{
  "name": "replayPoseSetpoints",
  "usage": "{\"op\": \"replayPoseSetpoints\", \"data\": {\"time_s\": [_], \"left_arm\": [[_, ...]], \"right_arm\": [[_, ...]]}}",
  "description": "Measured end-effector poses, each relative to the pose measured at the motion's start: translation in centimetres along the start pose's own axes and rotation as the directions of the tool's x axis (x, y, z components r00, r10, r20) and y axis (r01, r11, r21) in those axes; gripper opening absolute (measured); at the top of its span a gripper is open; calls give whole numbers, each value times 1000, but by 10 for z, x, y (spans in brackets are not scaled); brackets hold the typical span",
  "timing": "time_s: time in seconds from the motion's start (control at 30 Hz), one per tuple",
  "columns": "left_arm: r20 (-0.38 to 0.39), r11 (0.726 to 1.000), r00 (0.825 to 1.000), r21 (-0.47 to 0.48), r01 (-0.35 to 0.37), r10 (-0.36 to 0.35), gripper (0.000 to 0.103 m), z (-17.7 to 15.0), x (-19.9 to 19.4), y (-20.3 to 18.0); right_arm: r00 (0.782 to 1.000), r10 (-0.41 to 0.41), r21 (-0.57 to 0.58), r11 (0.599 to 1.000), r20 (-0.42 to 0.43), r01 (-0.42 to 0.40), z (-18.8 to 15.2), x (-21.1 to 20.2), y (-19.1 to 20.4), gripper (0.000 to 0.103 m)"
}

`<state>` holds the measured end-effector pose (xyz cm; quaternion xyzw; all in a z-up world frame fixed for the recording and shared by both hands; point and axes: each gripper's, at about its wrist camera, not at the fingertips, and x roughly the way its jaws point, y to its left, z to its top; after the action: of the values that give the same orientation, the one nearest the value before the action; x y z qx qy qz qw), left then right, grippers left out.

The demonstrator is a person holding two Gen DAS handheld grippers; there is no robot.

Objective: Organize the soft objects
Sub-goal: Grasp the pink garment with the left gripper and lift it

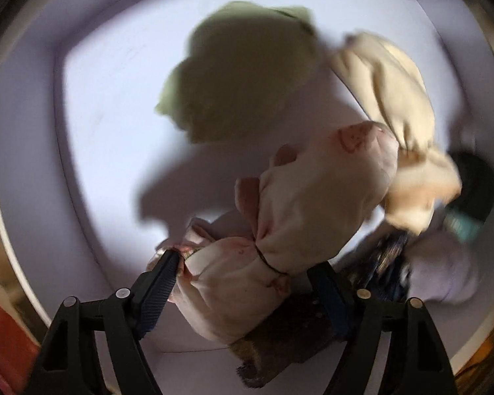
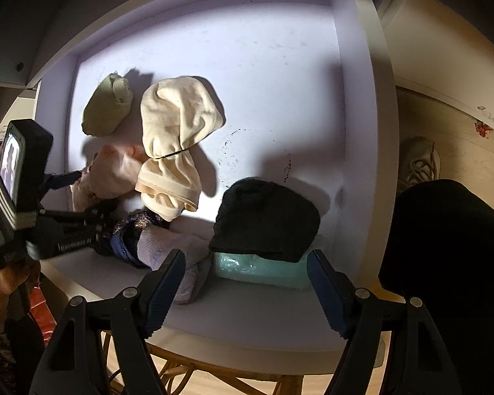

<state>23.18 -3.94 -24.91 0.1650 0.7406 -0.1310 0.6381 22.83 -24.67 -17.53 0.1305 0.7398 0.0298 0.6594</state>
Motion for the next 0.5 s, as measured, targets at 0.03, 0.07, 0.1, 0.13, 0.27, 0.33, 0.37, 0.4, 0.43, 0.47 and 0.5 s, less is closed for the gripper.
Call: {"op": "replayPoseSetpoints", "data": {"time_s": [0.03, 0.07, 0.1, 0.13, 0.27, 0.33, 0.37, 0.4, 0.43, 0.47, 0.5], "left_arm": [[8, 1000, 1000, -22, 10, -9, 77, 0, 0, 3], [15, 999, 1000, -37, 11, -10, 73, 0, -1, 5], [19, 999, 1000, -49, 5, -4, 70, 1, -1, 6], [26, 999, 1000, -53, 5, -3, 66, -3, -3, 13], [46, 999, 999, -46, 17, -15, 48, -7, -12, 27], [50, 997, 998, -54, 53, -50, 45, -12, -13, 31], [48, 996, 997, -62, 63, -60, 43, -13, -13, 32], [47, 994, 996, -73, 80, -77, 43, -14, -13, 34], [49, 993, 995, -79, 90, -86, 41, -26, -12, 30], [50, 991, 994, -89, 102, -98, 40, -40, -11, 26], [51, 989, 993, -96, 110, -105, 39, -41, -11, 29]], "right_arm": [[1000, 0, -2, 1000, 0, 0, 0, 0, 2, 77], [1000, 0, -4, 1000, 1, 0, 1, -1, 3, 77], [1000, 1, -6, 1000, 1, -1, 1, -1, 5, 77], [1000, 1, -9, 1000, 1, -1, 1, -1, 6, 77], [1000, -4, -18, 1000, 0, 4, 2, 0, 10, 77], [1000, -7, -15, 1000, 0, 7, 2, 0, 9, 77], [1000, -8, -13, 1000, -1, 8, 2, 1, 8, 77], [1000, -9, -10, 1000, -2, 9, 2, 1, 7, 77], [1000, -11, -7, 1000, -3, 11, 2, 1, 6, 77], [1000, -12, -5, 1000, -2, 12, 2, 1, 5, 77], [1000, -12, -4, 1000, -2, 12, 2, 2, 4, 77]]}}
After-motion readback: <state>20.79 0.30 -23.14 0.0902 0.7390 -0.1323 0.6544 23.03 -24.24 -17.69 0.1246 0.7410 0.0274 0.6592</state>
